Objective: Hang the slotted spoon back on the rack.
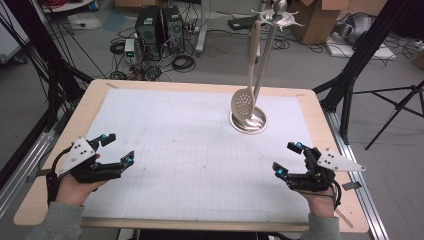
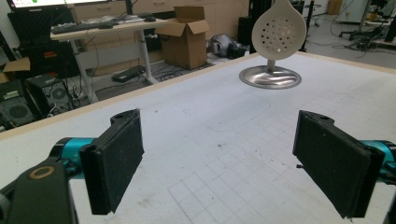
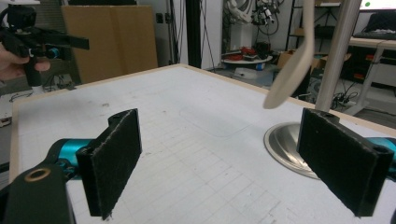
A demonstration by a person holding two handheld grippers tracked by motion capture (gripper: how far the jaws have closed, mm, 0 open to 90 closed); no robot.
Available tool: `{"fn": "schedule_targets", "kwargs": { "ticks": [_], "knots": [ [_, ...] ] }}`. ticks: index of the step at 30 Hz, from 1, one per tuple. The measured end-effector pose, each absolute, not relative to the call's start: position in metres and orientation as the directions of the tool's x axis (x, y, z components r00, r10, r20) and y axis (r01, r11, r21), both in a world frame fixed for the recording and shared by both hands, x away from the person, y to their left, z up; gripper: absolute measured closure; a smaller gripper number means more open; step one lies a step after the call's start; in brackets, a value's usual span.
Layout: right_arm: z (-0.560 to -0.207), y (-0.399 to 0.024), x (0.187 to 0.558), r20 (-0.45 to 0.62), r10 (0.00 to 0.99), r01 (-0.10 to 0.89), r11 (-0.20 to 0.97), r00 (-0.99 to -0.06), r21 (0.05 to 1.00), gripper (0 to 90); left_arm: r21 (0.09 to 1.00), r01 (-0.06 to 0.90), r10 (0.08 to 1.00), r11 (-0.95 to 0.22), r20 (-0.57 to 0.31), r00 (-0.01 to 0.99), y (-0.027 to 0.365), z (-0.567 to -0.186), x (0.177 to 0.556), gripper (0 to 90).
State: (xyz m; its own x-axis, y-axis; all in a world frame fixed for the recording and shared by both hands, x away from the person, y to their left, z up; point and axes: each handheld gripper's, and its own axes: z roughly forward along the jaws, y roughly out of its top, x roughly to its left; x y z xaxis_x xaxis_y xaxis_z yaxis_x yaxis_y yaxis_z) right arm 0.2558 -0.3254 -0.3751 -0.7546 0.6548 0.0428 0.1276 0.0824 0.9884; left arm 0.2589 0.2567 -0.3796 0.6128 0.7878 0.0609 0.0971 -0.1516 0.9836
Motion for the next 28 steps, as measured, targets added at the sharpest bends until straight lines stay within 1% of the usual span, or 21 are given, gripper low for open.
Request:
{"fn": "schedule_targets", "kwargs": {
  "ticks": [7,14,28],
  "knots": [
    [-0.375,-0.326,0.255,0.04,0.659,0.125,0.082,-0.751,0.989,12.9,0.987,0.08,0.814,-0.139,0.068,0.577,0.265,-0.382,0.249,16.5],
    [-0.376,-0.324,0.256,0.041,0.657,0.13,0.087,-0.753,0.988,12.9,0.987,0.091,0.834,-0.135,0.064,0.548,0.271,-0.39,0.241,15.1],
    [-0.378,-0.319,0.256,0.04,0.652,0.132,0.094,-0.757,0.987,12.9,0.989,0.099,0.852,-0.113,0.045,0.522,0.277,-0.41,0.229,15.1]
  ]
}}
